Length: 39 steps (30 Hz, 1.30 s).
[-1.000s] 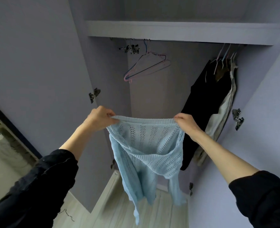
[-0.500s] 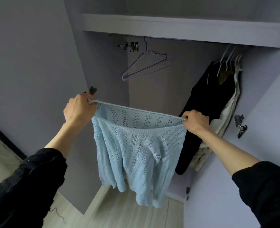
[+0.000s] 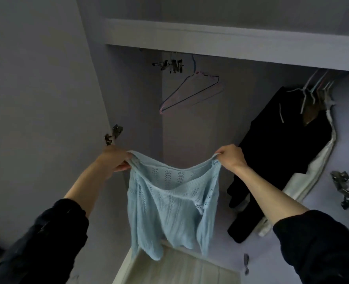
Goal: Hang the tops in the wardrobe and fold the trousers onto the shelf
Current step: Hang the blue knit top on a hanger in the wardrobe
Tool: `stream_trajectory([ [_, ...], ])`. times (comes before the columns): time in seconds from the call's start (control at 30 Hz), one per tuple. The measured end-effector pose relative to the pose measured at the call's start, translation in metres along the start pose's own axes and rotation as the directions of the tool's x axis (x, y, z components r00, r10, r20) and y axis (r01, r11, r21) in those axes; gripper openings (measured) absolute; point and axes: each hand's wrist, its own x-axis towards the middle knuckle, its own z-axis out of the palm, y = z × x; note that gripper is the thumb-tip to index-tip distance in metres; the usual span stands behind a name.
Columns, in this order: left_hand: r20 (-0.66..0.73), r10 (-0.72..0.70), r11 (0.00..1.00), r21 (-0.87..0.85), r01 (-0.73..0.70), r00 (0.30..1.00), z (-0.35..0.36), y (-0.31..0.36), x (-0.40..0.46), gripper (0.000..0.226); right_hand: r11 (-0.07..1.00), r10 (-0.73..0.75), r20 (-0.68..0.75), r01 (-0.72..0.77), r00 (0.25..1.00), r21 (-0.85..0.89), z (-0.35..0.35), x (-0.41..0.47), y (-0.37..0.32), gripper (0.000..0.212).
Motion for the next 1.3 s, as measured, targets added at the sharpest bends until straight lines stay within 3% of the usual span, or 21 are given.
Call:
stream_trajectory([
  [0.1, 0.118, 0.044, 0.997, -0.066, -0.037, 0.992, 0.004, 0.020, 0.013, 0.008, 1.000, 0.016, 0.001, -0.016, 1.000, -0.002, 0.014, 0.024, -0.019, 0.029],
  [0.23, 0.228, 0.094, 0.994, -0.068, -0.080, 0.969, 0.005, 0.044, 0.036, 0.006, 0.999, 0.046, 0.131, -0.045, 0.990, -0.016, 0.038, 0.057, -0.043, 0.024],
  [0.37, 0.287, 0.103, 0.995, -0.015, -0.103, 0.952, 0.010, 0.055, 0.054, 0.005, 0.995, -0.034, 0.238, 0.056, 0.971, -0.087, 0.046, 0.094, -0.069, 0.024],
  [0.43, 0.298, 0.100, 0.991, 0.053, -0.121, 0.949, 0.013, 0.061, 0.063, 0.006, 0.998, -0.058, 0.189, 0.056, 0.980, 0.015, 0.045, 0.118, -0.091, 0.024],
  [0.47, 0.298, 0.099, 0.989, 0.073, -0.126, 0.949, 0.014, 0.063, 0.067, 0.007, 0.985, -0.028, 0.157, 0.000, 0.987, 0.173, 0.044, 0.128, -0.104, 0.021],
  [0.5, 0.297, 0.099, 0.989, 0.078, -0.128, 0.950, 0.014, 0.065, 0.072, 0.007, 0.910, 0.039, 0.144, -0.095, 0.989, 0.403, 0.043, 0.136, -0.118, 0.022],
  [0.57, 0.296, 0.098, 0.990, 0.069, -0.123, 0.950, 0.012, 0.069, 0.079, 0.007, 0.579, 0.164, 0.179, -0.242, 0.970, 0.779, 0.042, 0.153, -0.140, 0.025],
  [0.63, 0.283, 0.116, 0.988, 0.061, -0.139, 0.952, 0.008, 0.073, 0.085, 0.006, 0.309, 0.214, 0.209, -0.269, 0.954, 0.912, 0.037, 0.166, -0.153, 0.028],
  [0.73, 0.241, 0.136, 0.983, 0.090, -0.162, 0.961, 0.000, 0.078, 0.096, 0.009, 0.161, 0.212, 0.277, -0.313, 0.937, 0.936, 0.032, 0.180, -0.161, 0.024],
  [0.93, 0.202, 0.125, 0.982, 0.115, -0.151, 0.971, -0.003, 0.074, 0.111, 0.009, 0.124, 0.231, 0.374, -0.409, 0.898, 0.904, 0.033, 0.203, -0.162, 0.023],
  [1.1, 0.210, 0.111, 0.980, 0.138, -0.142, 0.971, -0.001, 0.070, 0.113, 0.008, 0.233, 0.366, 0.216, -0.314, 0.905, 0.920, 0.030, 0.206, -0.159, 0.021],
  [1.3, 0.236, 0.102, 0.982, 0.133, -0.136, 0.966, 0.008, 0.069, 0.108, 0.005, 0.349, 0.427, 0.084, -0.249, 0.901, 0.903, 0.012, 0.196, -0.130, 0.038],
])
